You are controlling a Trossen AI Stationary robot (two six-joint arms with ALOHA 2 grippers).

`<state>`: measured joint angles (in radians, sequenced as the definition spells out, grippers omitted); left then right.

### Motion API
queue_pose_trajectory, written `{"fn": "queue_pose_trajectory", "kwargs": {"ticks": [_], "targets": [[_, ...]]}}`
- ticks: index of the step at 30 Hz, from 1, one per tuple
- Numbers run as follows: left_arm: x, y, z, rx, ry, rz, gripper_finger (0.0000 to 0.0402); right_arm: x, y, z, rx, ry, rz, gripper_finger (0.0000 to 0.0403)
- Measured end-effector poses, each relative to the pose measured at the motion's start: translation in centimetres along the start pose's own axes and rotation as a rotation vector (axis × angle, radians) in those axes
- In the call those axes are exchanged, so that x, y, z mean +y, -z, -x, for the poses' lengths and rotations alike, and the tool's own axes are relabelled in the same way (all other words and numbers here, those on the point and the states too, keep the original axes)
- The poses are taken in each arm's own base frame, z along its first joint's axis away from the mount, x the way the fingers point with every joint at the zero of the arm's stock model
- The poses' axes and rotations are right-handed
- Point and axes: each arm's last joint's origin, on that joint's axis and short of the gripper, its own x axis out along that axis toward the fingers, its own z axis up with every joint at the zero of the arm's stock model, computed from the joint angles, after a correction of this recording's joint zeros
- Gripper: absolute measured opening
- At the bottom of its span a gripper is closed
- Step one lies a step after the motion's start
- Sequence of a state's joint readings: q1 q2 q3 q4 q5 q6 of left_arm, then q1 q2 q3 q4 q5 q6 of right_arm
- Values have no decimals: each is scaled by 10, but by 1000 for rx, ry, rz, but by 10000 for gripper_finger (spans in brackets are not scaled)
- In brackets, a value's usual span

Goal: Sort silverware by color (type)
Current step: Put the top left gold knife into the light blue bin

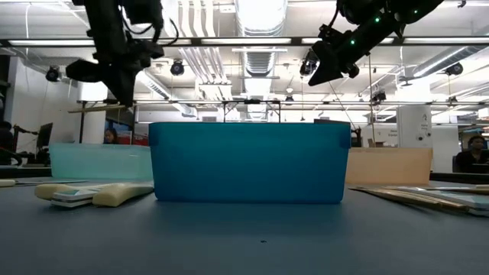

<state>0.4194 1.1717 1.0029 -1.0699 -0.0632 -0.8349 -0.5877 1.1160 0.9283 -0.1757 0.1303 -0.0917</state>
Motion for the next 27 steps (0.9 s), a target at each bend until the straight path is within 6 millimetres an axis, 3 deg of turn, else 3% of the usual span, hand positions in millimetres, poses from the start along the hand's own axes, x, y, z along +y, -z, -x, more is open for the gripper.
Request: {"fn": "queue_pose_trajectory", "kwargs": {"ticks": [9,16,21,27], "targets": [[55,-54,-11,19,44,117,0,0,0,0,-1,0,-1,9],[98,-84,-31,69,86,215,0,0,0,0,-1,0,-1,9],[112,-104,-44,102,87,222,0,0,0,0,-1,1,5,9],[111,-130,-51,137,79,175,0,0,0,0,-1,1,6,9]]}}
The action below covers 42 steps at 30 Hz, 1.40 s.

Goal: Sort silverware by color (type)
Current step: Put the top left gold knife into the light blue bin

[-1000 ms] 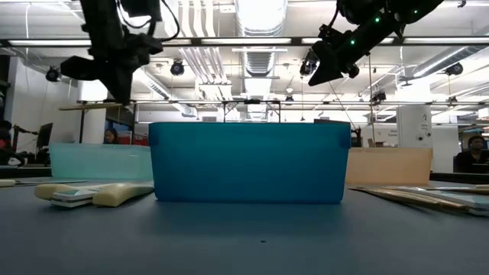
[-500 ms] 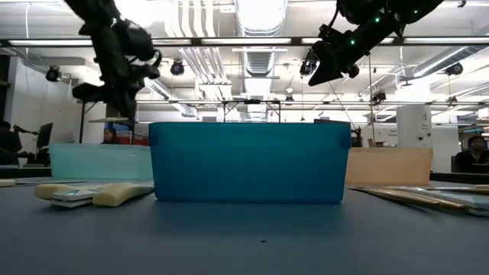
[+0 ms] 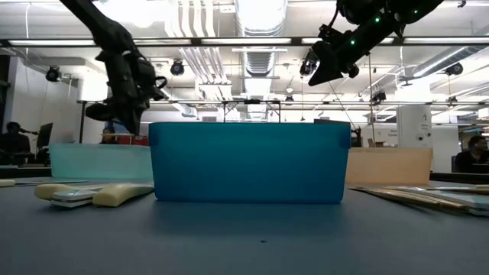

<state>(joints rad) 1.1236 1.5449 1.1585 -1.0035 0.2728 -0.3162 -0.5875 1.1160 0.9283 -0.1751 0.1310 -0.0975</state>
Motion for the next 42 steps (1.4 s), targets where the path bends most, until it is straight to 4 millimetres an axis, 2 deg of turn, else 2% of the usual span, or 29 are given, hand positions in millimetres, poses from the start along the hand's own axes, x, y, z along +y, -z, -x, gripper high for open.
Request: {"fn": "queue_pose_trajectory", "kwargs": {"ticks": [4,8,13,17,21,42], "targets": [[-3,-12,-5,16,-5,-6,0,0,1,0,8,-1,6,9],[-4,-15,-8,21,-7,1,0,0,3,0,34,-3,10,9],[-5,-5,-8,-33,15,47,0,1,6,0,59,-5,0,9],[-1,9,-15,-30,17,82,0,1,7,0,65,-5,-12,9],[2,14,-20,-41,23,101,0,1,10,-1,72,-5,-21,9],[1,11,-26,-48,35,94,0,1,9,-1,63,-4,-7,9]]}}
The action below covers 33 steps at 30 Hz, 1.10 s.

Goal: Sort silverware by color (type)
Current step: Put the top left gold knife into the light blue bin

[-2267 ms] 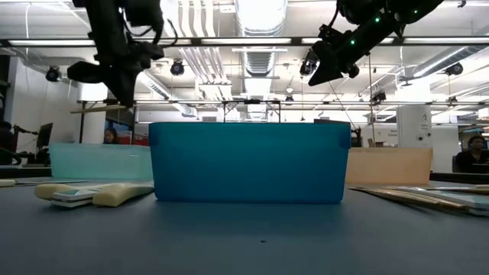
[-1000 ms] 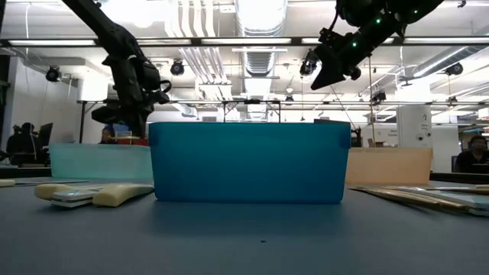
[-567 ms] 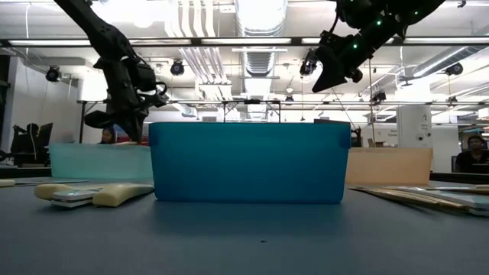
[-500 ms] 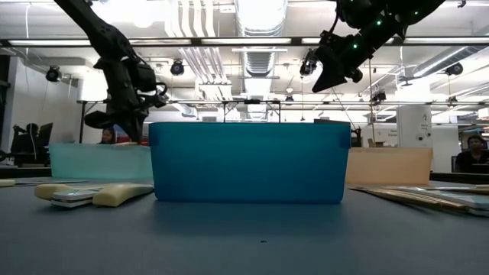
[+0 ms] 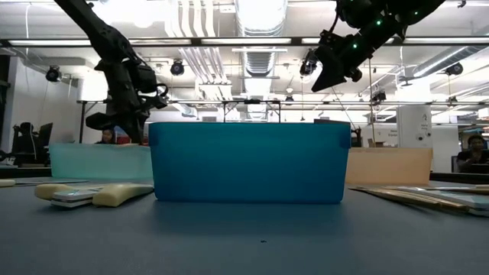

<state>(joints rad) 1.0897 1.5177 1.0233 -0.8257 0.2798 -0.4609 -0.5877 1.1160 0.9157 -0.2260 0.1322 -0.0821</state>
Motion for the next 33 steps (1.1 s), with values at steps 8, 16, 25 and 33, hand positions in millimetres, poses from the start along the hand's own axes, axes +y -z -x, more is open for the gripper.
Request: {"fn": "queue_pose_trajectory", "kwargs": {"ticks": [8,16,25,33], "targets": [[2,4,-5,21,-9,15,0,-1,0,0,0,5,6,9],[2,4,-6,12,-4,13,0,-4,0,0,1,14,-2,9],[1,3,-6,5,0,15,0,-4,0,0,2,14,-3,9],[1,2,-6,-10,7,10,0,-4,0,0,2,13,-3,9]]}}
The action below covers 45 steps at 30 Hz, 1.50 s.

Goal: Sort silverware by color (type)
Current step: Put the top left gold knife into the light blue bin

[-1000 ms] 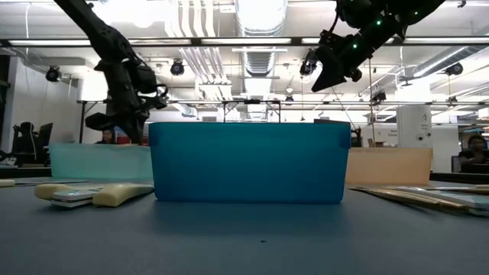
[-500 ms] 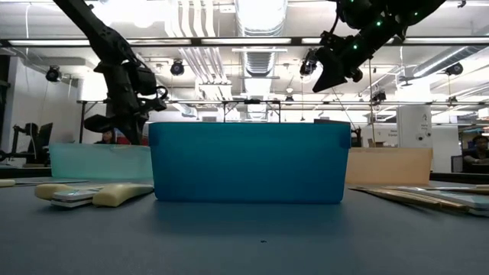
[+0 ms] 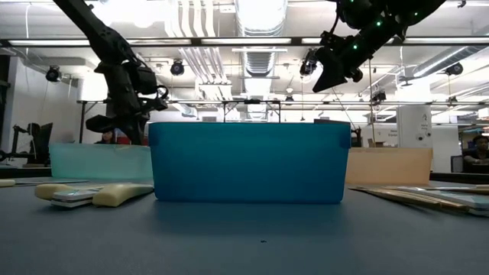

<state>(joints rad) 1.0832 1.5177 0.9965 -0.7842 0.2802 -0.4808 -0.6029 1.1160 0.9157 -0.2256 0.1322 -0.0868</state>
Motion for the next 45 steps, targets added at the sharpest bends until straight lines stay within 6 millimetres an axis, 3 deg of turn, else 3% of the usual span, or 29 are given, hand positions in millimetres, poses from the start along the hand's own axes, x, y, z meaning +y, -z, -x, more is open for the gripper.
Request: {"fn": "queue_pose_trajectory", "kwargs": {"ticks": [45], "targets": [[12,10,-16,12,-46,17,0,0,0,0,-1,0,2,9]]}}
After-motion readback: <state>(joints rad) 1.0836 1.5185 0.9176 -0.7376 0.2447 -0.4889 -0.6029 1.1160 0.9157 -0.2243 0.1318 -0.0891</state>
